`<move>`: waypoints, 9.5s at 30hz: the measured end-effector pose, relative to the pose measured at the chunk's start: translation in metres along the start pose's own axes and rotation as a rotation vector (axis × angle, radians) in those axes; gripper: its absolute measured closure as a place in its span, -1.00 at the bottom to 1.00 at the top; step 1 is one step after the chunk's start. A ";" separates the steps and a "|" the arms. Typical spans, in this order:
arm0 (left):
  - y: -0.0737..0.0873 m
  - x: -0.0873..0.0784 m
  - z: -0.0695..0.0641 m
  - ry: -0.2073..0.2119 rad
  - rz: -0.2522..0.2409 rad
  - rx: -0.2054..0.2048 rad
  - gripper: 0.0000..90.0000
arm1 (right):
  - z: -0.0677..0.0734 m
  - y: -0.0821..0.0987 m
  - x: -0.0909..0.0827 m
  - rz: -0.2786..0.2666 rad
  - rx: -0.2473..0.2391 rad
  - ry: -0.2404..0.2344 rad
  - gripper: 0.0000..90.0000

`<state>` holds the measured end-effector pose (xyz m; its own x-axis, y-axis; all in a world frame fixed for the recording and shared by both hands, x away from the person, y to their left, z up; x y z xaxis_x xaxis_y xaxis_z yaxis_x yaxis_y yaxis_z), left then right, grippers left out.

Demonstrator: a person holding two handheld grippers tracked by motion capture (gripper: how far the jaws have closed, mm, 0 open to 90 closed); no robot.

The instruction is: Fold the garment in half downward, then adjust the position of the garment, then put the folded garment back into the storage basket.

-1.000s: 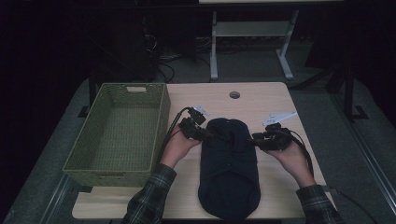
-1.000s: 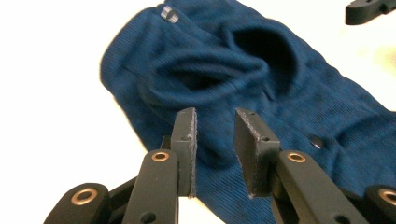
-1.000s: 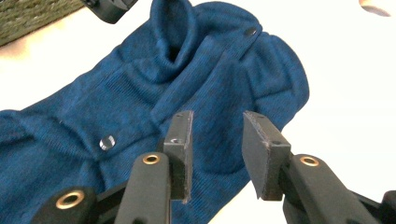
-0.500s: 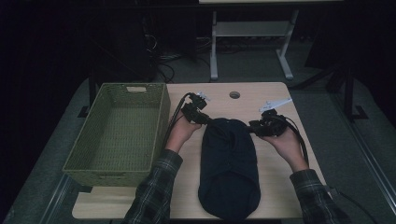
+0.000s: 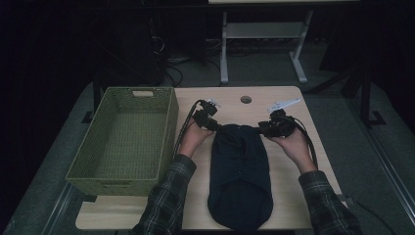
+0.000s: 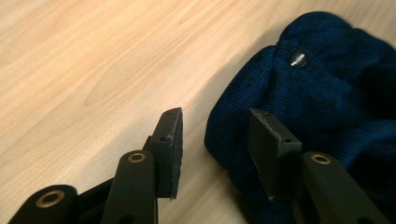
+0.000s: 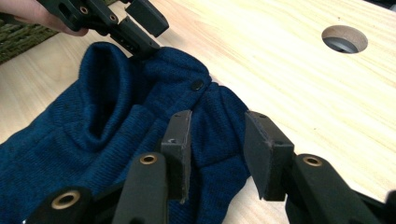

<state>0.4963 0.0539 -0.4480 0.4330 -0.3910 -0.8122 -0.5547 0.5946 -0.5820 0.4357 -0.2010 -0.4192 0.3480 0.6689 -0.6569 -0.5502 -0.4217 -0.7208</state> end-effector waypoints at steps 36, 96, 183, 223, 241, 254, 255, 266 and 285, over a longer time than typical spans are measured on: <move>0.009 0.020 0.000 0.075 0.052 -0.062 0.67 | -0.051 0.023 0.050 0.089 0.185 -0.056 0.41; -0.039 -0.111 -0.020 -0.153 -0.275 0.056 0.81 | 0.013 -0.054 -0.043 -0.144 -0.153 0.156 0.89; 0.122 -0.119 -0.134 0.199 -0.095 0.201 0.74 | 0.122 0.119 -0.054 -0.094 -0.105 -0.139 0.59; 0.126 -0.138 -0.119 0.133 -0.091 0.145 0.79 | 0.116 0.145 -0.081 -0.145 -0.085 -0.072 0.54; 0.072 -0.074 -0.103 0.041 -0.046 0.116 0.89 | 0.110 0.131 -0.028 -0.020 -0.090 -0.136 0.97; 0.068 -0.045 -0.101 0.054 -0.029 0.115 0.89 | 0.143 0.129 -0.003 0.029 -0.157 -0.229 1.00; 0.068 -0.045 -0.101 0.054 -0.030 0.116 0.89 | 0.147 0.129 -0.001 0.034 -0.165 -0.237 1.00; 0.068 -0.053 -0.101 0.056 -0.044 0.121 0.80 | 0.149 0.128 -0.004 0.028 -0.179 -0.225 0.90; 0.090 -0.078 -0.086 0.080 -0.003 0.032 -0.18 | 0.123 0.137 -0.048 -0.121 -0.090 -0.083 0.06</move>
<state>0.3513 0.0771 -0.4401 0.3757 -0.4473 -0.8117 -0.5296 0.6151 -0.5841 0.2502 -0.2155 -0.4588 0.3420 0.7646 -0.5462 -0.4368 -0.3853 -0.8129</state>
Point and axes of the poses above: each handheld gripper's, and its own axes: x roughly forward along the jaws, y roughly out of its underside, z roughly to its left, the point moved 2 cm from there along x, roughly forward along the jaws, and after that the axes turned 9 degrees about -y, right-handed, at the moved point
